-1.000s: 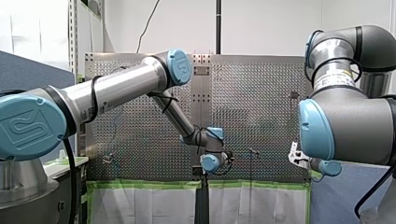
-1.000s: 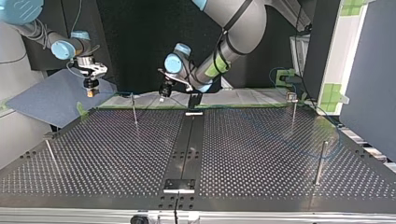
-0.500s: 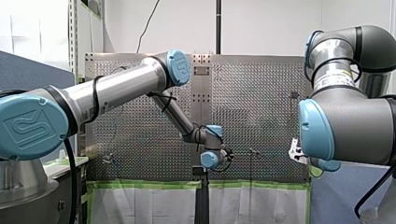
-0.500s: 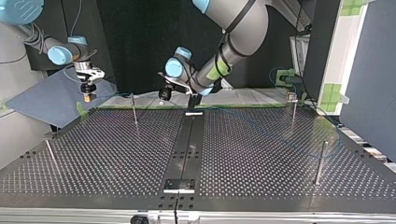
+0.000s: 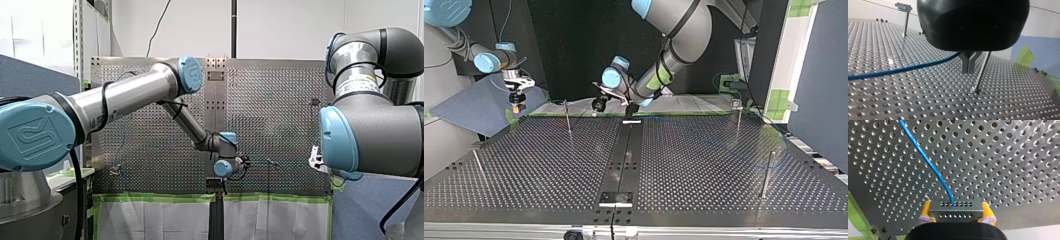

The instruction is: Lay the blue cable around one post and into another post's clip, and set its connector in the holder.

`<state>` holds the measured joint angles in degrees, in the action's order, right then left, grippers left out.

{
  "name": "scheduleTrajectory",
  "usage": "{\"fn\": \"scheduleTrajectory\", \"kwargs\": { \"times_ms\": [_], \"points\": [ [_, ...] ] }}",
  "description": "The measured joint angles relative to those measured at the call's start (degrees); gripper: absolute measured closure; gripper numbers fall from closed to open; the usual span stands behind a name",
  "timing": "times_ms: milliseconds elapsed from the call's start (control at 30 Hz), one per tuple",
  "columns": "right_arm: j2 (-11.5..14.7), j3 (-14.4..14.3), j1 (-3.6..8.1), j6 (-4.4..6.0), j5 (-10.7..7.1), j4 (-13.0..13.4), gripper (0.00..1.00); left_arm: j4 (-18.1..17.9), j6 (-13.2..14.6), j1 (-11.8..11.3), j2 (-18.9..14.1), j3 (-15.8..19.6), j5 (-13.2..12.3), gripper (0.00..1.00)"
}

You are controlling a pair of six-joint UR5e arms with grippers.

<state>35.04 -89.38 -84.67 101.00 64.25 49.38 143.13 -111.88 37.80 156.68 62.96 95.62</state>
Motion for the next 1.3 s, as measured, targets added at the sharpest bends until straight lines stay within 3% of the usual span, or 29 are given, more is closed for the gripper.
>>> {"fn": "scheduleTrajectory", "kwargs": {
  "times_ms": [400,700,1033,1300],
  "points": [
    [-0.15,1.12,-0.15,-0.17,0.62,-0.08,1.0,3.97,1.12,-0.52,4.03,-5.26,0.05,1.0],
    [-0.67,2.4,-0.6,-0.8,3.46,-0.37,1.0,3.45,1.13,-0.89,4.47,-4.47,-0.72,1.0],
    [-3.29,5.81,-0.98,-2.42,5.1,-3.9,1.0,2.73,1.33,-1.01,4.61,-3.9,-1.26,1.0],
    [-3.58,7.94,-1.0,-2.69,5.28,-6.12,1.0,3.0,1.17,-1.53,4.63,-4.75,-1.27,1.0]
  ]
}}
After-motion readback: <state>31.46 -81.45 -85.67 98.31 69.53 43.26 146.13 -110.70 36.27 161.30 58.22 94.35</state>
